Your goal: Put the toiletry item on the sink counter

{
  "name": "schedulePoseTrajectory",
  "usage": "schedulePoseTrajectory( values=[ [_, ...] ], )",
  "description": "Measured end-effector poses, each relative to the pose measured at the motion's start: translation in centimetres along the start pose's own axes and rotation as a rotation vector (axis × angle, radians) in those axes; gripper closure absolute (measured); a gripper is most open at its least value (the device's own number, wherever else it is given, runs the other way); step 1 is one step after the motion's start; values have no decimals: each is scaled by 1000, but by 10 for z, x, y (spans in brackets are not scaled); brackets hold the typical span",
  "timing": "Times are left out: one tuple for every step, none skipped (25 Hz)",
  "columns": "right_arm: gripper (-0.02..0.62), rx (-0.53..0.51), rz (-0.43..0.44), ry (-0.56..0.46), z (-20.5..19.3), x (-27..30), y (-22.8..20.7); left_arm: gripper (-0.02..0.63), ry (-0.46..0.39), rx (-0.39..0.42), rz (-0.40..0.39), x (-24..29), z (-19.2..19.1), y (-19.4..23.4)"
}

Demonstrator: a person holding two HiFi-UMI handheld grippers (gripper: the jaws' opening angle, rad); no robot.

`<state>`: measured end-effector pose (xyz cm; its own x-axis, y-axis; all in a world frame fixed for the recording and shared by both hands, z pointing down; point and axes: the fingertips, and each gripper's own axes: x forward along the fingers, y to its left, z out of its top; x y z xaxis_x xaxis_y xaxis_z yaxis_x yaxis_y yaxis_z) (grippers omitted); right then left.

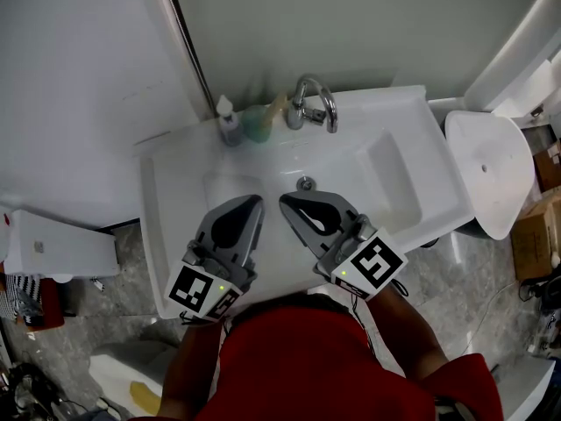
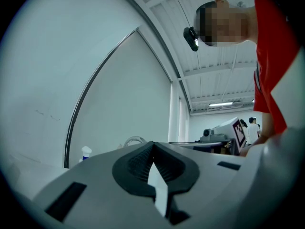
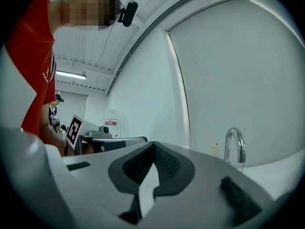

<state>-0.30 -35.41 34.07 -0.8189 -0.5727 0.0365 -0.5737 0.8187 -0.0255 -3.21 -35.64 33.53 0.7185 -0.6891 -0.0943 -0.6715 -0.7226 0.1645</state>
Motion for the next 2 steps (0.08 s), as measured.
schedulePoseTrajectory(
  values=[
    [568, -3, 0, 5, -2, 0, -1, 589, 0, 1, 0, 0, 0, 0],
    [568, -5, 0, 9, -3, -1, -1, 589, -1, 2, -1, 1, 0, 1]
  ],
)
